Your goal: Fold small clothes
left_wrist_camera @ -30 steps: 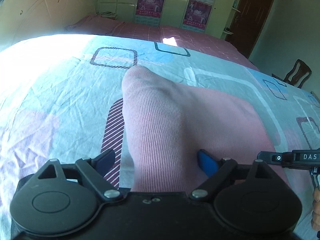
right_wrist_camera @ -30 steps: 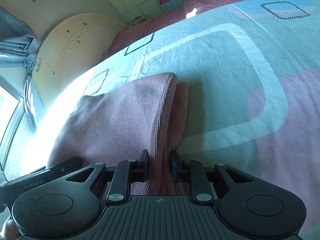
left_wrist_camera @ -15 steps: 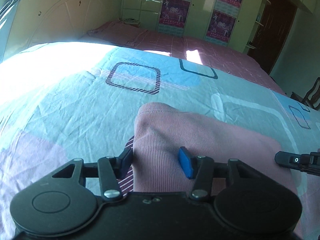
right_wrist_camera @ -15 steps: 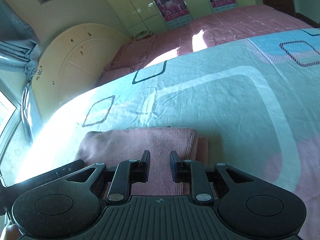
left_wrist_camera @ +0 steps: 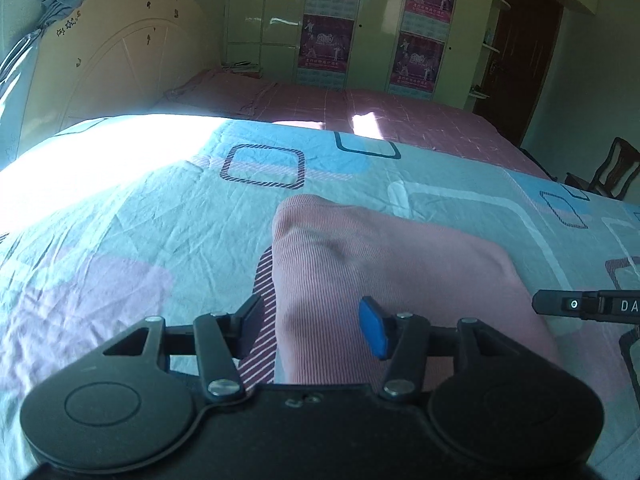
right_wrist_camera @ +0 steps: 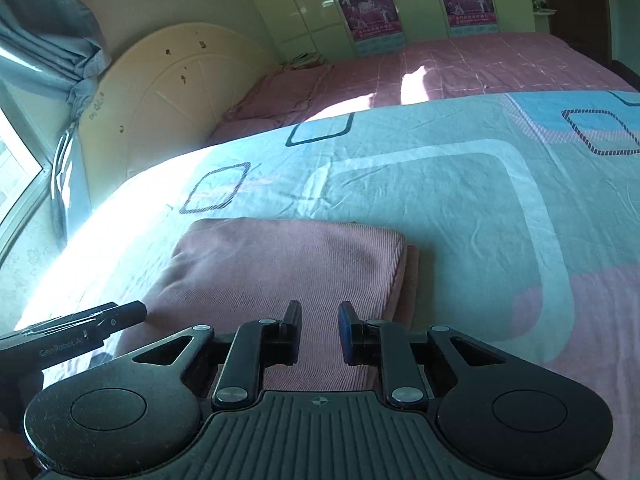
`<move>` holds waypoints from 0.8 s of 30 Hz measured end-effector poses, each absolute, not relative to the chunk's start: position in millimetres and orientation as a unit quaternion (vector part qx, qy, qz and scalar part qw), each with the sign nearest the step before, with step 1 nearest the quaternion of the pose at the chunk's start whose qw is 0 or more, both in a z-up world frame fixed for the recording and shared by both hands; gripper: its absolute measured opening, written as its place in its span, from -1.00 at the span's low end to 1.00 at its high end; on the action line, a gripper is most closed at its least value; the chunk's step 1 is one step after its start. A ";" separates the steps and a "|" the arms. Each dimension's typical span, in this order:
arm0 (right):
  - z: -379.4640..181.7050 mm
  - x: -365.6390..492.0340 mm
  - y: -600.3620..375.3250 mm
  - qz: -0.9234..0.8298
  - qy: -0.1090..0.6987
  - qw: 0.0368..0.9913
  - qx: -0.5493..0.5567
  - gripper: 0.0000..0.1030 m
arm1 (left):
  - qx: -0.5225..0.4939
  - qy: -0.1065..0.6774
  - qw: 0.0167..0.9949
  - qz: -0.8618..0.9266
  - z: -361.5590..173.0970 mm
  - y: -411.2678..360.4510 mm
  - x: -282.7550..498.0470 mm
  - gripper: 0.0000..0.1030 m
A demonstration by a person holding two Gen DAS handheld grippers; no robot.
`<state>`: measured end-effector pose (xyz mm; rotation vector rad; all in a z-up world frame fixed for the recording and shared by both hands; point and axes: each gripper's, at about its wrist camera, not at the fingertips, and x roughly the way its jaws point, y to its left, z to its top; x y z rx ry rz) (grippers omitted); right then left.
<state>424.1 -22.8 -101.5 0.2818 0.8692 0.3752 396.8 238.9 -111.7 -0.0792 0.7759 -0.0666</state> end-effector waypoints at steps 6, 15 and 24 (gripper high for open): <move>-128.9 388.1 -9.0 0.151 0.446 0.878 0.085 -0.63 | -0.040 0.398 0.916 -0.037 -133.0 226.9 373.3 0.07; -123.7 367.6 -20.1 0.137 0.447 0.877 0.111 -1.00 | -0.037 0.409 0.911 -0.039 -125.4 227.9 350.8 0.17; -135.7 337.0 -17.2 0.095 0.461 0.874 0.120 -1.00 | -0.022 0.436 0.899 -0.042 -144.1 223.4 341.8 0.29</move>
